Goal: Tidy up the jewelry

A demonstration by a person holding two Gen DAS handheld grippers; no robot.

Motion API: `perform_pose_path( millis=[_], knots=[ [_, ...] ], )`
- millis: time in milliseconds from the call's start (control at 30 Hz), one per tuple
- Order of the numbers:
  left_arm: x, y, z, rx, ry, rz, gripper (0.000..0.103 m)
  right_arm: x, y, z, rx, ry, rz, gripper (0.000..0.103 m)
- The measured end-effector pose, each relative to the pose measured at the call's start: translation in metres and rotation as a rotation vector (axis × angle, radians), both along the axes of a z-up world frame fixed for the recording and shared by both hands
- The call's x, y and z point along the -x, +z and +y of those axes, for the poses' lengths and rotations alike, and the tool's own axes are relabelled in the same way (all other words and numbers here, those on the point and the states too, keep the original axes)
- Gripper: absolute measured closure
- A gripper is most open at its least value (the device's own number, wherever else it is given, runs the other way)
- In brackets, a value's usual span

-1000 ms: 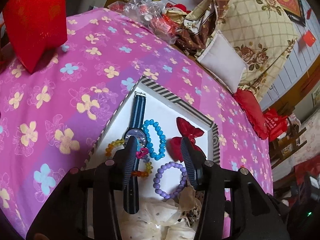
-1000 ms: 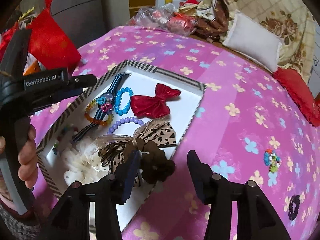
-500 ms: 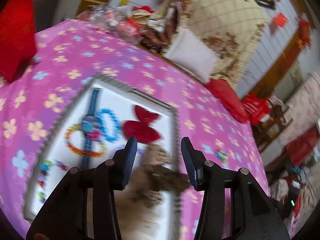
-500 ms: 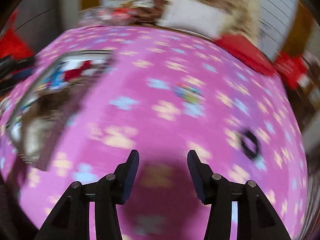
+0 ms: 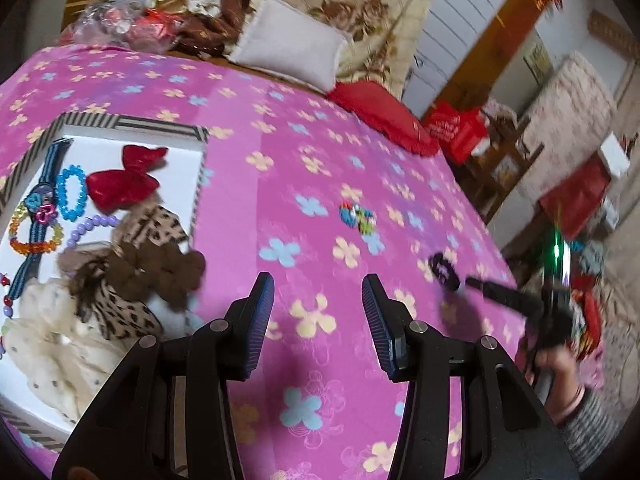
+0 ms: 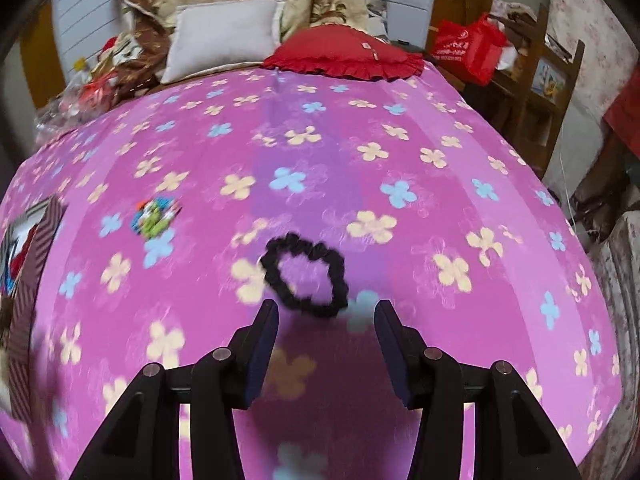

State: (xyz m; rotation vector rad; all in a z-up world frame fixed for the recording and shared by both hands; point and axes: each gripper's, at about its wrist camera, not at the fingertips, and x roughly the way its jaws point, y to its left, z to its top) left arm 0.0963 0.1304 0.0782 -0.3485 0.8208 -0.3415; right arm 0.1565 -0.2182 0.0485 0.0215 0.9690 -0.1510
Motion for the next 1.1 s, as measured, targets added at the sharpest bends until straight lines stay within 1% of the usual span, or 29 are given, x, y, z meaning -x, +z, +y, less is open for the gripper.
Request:
perform_pose_path(
  millis=[67,100,233,300,400,500,600,633,733,833,967,1033,1100],
  knots=[
    [-0.001,-0.005,-0.003,-0.010,-0.006,0.011,0.058,-0.015,0.000,0.003,-0.029,0.012,0.002,0.060],
    [-0.002,-0.007,-0.003,-0.013,-0.005,0.016,0.058,-0.021,0.000,0.008,-0.044,0.024,0.002,0.060],
    [-0.005,-0.012,0.006,-0.002,0.026,0.031,0.058,-0.050,0.002,0.049,-0.120,0.140,0.013,0.060],
    [-0.008,-0.015,0.011,0.007,0.038,0.040,0.058,-0.063,-0.002,0.071,-0.134,0.181,0.025,0.061],
    [-0.011,-0.021,0.014,0.008,0.046,0.059,0.058,-0.087,-0.011,0.103,-0.115,0.218,0.036,0.060],
    [-0.013,-0.024,0.015,0.002,0.042,0.067,0.058,-0.110,-0.023,0.120,-0.079,0.208,0.053,0.064],
    [-0.013,-0.024,0.014,-0.004,0.036,0.063,0.058,-0.124,-0.034,0.124,-0.063,0.188,0.072,0.074],
    [-0.014,-0.024,0.014,-0.007,0.035,0.063,0.058,-0.125,-0.035,0.123,-0.067,0.187,0.065,0.078],
    [-0.016,-0.026,0.014,-0.010,0.038,0.068,0.058,-0.117,-0.036,0.122,-0.084,0.218,0.090,0.090],
    [-0.017,-0.027,0.015,-0.010,0.044,0.075,0.058,-0.091,-0.037,0.122,-0.102,0.279,0.136,0.090],
    [-0.015,-0.023,0.013,-0.022,0.043,0.060,0.058,-0.033,-0.037,0.120,-0.107,0.375,0.175,0.090],
    [-0.012,-0.020,0.011,-0.028,0.039,0.049,0.058,-0.009,-0.037,0.111,-0.128,0.391,0.206,0.090],
    [-0.010,-0.019,0.009,-0.034,0.035,0.044,0.058,0.011,-0.034,0.095,-0.184,0.384,0.235,0.090]
  ],
)
